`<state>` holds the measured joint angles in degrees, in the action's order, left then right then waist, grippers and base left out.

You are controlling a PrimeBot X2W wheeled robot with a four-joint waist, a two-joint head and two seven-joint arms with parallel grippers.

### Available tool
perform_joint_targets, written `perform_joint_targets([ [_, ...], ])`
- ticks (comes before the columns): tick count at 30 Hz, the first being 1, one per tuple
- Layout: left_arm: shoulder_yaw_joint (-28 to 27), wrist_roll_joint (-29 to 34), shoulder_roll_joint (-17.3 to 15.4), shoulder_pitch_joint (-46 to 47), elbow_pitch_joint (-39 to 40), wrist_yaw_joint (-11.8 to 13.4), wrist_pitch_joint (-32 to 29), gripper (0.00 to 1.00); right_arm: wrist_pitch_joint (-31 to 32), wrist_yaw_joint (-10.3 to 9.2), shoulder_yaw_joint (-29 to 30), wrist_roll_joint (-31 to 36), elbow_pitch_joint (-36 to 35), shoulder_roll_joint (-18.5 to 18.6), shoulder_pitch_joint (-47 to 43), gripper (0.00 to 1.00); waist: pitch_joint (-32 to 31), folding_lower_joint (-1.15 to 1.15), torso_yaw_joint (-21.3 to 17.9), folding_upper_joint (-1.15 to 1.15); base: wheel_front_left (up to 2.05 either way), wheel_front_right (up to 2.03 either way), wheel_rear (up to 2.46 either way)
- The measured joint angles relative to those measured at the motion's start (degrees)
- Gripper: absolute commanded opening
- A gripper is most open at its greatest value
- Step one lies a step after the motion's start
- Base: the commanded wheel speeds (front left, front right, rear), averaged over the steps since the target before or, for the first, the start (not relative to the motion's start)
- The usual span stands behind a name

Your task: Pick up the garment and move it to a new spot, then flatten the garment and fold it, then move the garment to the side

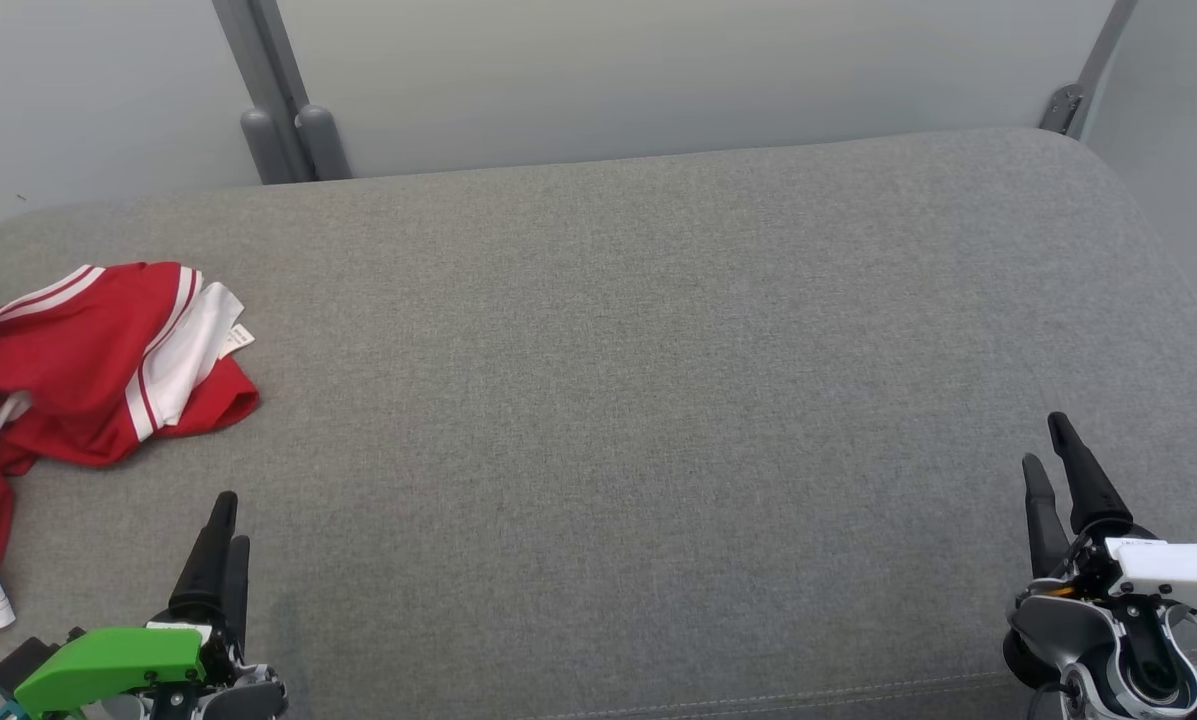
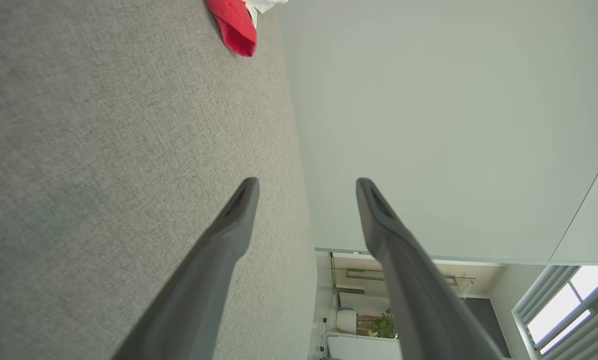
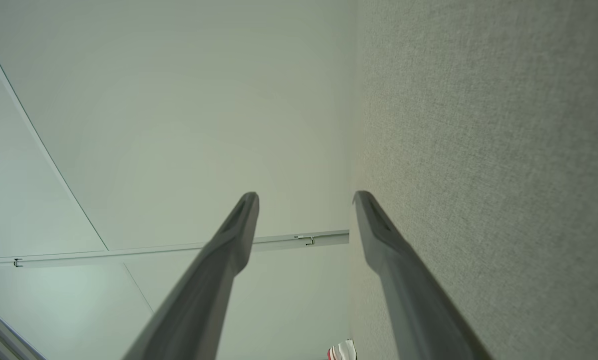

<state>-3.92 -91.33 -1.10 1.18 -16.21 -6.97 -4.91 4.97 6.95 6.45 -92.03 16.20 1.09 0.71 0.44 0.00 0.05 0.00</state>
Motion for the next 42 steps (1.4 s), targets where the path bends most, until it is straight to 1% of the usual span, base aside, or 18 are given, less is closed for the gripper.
perform_joint_targets([
  [6,0.65,1.93,-0.24,0.04,1.27,0.0,1.35,1.0,-1.34,0.0,-0.96,1.67,-1.55,0.26,0.12,1.0,0.12,0.0,0.0,0.0,0.0,0.0,0.0],
  [14,2.71,8.14,-2.52,0.1,2.87,0.0,3.36,1.0,-3.04,0.01,-3.38,6.27,-3.63,2.07,0.42,1.0,0.32,0.0,0.03,0.0,0.0,0.0,0.0],
  [19,4.19,12.81,-3.82,0.13,3.27,0.0,4.56,1.0,-4.24,0.01,-6.31,11.36,-4.94,4.13,1.32,1.0,0.42,0.0,0.08,0.0,0.0,0.0,0.0],
  [21,4.88,16.14,-4.48,0.13,3.45,-0.01,5.05,1.0,-5.0,0.01,-7.75,14.25,-5.21,5.1,1.45,1.0,0.46,0.0,0.12,0.0,0.0,0.0,0.0],
  [22,5.45,18.92,-5.22,0.15,3.72,-0.01,5.37,1.0,-5.45,0.01,-8.65,16.35,-5.32,5.77,1.46,1.0,0.49,0.0,0.15,0.0,0.0,0.0,0.0],
  [24,5.57,19.91,-5.43,0.17,3.82,-0.01,5.65,1.0,-5.48,0.01,-9.13,17.59,-5.33,6.16,1.47,1.0,0.51,0.0,0.16,0.0,0.0,0.0,0.0],
  [32,6.1,29.54,-5.77,1.54,6.84,0.45,7.05,1.0,-7.1,-0.07,-11.43,27.05,-5.6,8.08,2.44,1.0,0.7,0.0,0.16,0.0,0.0,0.0,0.0],
  [37,7.73,33.79,-5.84,1.52,7.3,1.14,7.79,1.0,-8.05,-1.1,-12.84,31.43,-5.75,8.28,2.57,1.0,0.68,0.0,0.07,0.0,0.0,0.0,0.0],
  [42,8.14,38.34,-5.83,1.52,7.6,2.03,8.8,1.0,-9.05,-2.49,-13.62,35.46,-6.12,8.45,2.86,1.0,0.67,0.0,-0.03,0.0,0.0,0.0,0.0],
])
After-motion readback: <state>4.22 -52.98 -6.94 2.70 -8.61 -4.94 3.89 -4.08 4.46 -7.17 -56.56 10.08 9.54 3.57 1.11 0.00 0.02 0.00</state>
